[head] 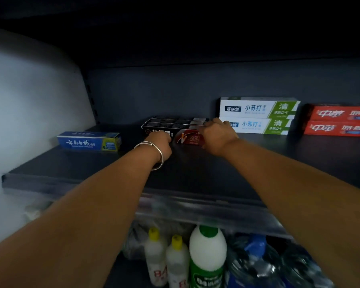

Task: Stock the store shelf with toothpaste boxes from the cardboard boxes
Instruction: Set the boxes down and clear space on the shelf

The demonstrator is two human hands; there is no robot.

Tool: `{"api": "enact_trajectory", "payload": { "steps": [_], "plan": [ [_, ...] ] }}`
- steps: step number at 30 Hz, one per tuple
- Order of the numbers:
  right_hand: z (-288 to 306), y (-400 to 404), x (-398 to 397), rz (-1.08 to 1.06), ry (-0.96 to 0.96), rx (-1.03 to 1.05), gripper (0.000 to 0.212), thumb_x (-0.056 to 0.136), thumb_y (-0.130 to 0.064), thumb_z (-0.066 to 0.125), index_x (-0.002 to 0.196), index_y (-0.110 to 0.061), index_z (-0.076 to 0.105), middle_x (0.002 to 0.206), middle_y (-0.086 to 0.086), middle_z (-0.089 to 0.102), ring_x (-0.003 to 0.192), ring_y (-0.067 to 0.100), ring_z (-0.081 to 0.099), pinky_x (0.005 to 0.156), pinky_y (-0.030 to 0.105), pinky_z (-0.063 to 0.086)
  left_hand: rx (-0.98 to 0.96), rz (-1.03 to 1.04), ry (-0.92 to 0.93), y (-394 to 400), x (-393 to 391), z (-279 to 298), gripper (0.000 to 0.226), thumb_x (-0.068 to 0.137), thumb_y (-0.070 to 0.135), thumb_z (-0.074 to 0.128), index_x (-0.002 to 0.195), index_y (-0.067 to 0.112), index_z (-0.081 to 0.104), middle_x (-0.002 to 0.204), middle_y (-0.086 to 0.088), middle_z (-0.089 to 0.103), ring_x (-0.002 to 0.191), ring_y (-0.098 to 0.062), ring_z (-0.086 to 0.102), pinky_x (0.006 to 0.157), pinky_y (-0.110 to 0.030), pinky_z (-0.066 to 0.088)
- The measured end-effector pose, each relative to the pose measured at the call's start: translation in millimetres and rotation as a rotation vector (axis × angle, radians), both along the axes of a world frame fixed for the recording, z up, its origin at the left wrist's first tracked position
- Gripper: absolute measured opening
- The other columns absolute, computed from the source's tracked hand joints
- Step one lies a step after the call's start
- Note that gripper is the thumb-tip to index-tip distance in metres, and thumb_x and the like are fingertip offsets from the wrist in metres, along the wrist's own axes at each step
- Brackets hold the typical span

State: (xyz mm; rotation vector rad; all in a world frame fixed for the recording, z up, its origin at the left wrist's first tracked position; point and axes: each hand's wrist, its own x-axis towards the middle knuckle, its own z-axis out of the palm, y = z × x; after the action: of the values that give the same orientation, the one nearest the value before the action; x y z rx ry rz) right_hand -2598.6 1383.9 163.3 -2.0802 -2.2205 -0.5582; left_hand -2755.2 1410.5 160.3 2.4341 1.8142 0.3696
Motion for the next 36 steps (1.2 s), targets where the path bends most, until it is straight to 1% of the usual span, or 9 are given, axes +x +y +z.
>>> {"api": "enact_trajectory", "payload": {
  "steps": [2, 7, 11, 15, 17, 21, 26, 31, 36],
  "plan": [
    [1, -22, -2, 0.002, -0.034, -0.018, 0.038, 0.091, -0.017, 0.051, 0.129, -0.014, 0.05, 0.132, 0.009, 0.05, 0.126, 0.026, 0.037, 0.102, 0.041, 0.033, 0.016, -0.02, 0.018, -19, 4, 3, 0.035, 0.092, 0.01, 0.052, 0.127, 0.008, 0.056, 0.129, -0.013, 0.055, 0.119, -0.028, 0.052, 0.101, -0.031, 0.042],
    [11, -82, -2, 0.002, -0.062, -0.039, 0.036, 0.089, -0.01, 0.048, 0.124, -0.013, 0.054, 0.128, 0.009, 0.053, 0.125, 0.028, 0.038, 0.104, 0.043, 0.032, 0.052, -0.052, 0.038, -72, 9, 9, 0.043, 0.087, 0.009, 0.054, 0.13, 0.015, 0.053, 0.131, -0.012, 0.053, 0.12, -0.03, 0.051, 0.102, -0.039, 0.043],
    [16, -138, -1, 0.018, -0.06, -0.023, 0.032, 0.088, -0.007, 0.049, 0.12, -0.009, 0.055, 0.124, 0.011, 0.054, 0.123, 0.031, 0.039, 0.1, 0.043, 0.034, 0.104, -0.081, 0.059, -121, 10, 6, 0.048, 0.083, 0.007, 0.057, 0.13, 0.016, 0.052, 0.133, -0.011, 0.048, 0.122, -0.03, 0.046, 0.102, -0.044, 0.041],
    [5, -192, -5, 0.06, -0.039, -0.011, 0.036, 0.087, -0.005, 0.05, 0.122, -0.007, 0.053, 0.122, 0.015, 0.053, 0.12, 0.034, 0.039, 0.094, 0.041, 0.036, 0.116, -0.119, 0.056, -172, 12, -10, 0.051, 0.081, 0.007, 0.058, 0.131, 0.015, 0.049, 0.133, -0.015, 0.044, 0.123, -0.034, 0.043, 0.104, -0.045, 0.037],
    [-8, -212, -4, 0.093, -0.016, -0.002, 0.04, 0.087, -0.005, 0.051, 0.127, -0.008, 0.051, 0.123, 0.016, 0.051, 0.12, 0.033, 0.039, 0.093, 0.04, 0.037, 0.108, -0.126, 0.073, -192, 14, -22, 0.05, 0.081, 0.008, 0.059, 0.13, 0.014, 0.049, 0.131, -0.016, 0.043, 0.122, -0.035, 0.044, 0.103, -0.045, 0.038],
    [-41, -246, -2, 0.116, 0.018, -0.089, 0.042, 0.087, -0.007, 0.055, 0.129, -0.006, 0.05, 0.128, 0.016, 0.048, 0.123, 0.033, 0.038, 0.096, 0.04, 0.037, 0.045, -0.176, 0.147, -223, 19, -57, 0.048, 0.08, 0.01, 0.062, 0.127, 0.013, 0.052, 0.128, -0.017, 0.05, 0.117, -0.036, 0.049, 0.099, -0.043, 0.042],
    [-89, -274, 6, 0.119, 0.058, -0.188, 0.041, 0.086, -0.004, 0.053, 0.127, -0.008, 0.051, 0.126, 0.016, 0.049, 0.12, 0.033, 0.043, 0.094, 0.04, 0.041, -0.122, -0.192, 0.221, -254, 27, -103, 0.061, 0.076, 0.012, 0.071, 0.131, 0.015, 0.047, 0.131, -0.015, 0.045, 0.118, -0.035, 0.048, 0.1, -0.041, 0.042],
    [-141, -281, 13, 0.127, 0.069, -0.305, 0.035, 0.088, -0.001, 0.051, 0.122, -0.005, 0.053, 0.122, 0.016, 0.052, 0.116, 0.033, 0.047, 0.083, 0.037, 0.043, -0.208, -0.223, 0.264, -272, 35, -152, 0.059, 0.075, 0.013, 0.071, 0.13, 0.011, 0.049, 0.126, -0.017, 0.049, 0.114, -0.035, 0.051, 0.095, -0.041, 0.045],
    [-207, -271, 4, 0.125, 0.128, -0.501, 0.034, 0.089, -0.01, 0.056, 0.122, -0.007, 0.057, 0.123, 0.015, 0.054, 0.112, 0.031, 0.053, 0.085, 0.035, 0.047, -0.336, -0.262, 0.304, -270, 27, -210, 0.056, 0.076, 0.011, 0.072, 0.128, 0.009, 0.052, 0.13, -0.016, 0.051, 0.116, -0.032, 0.052, 0.098, -0.039, 0.045]
  ]
}}
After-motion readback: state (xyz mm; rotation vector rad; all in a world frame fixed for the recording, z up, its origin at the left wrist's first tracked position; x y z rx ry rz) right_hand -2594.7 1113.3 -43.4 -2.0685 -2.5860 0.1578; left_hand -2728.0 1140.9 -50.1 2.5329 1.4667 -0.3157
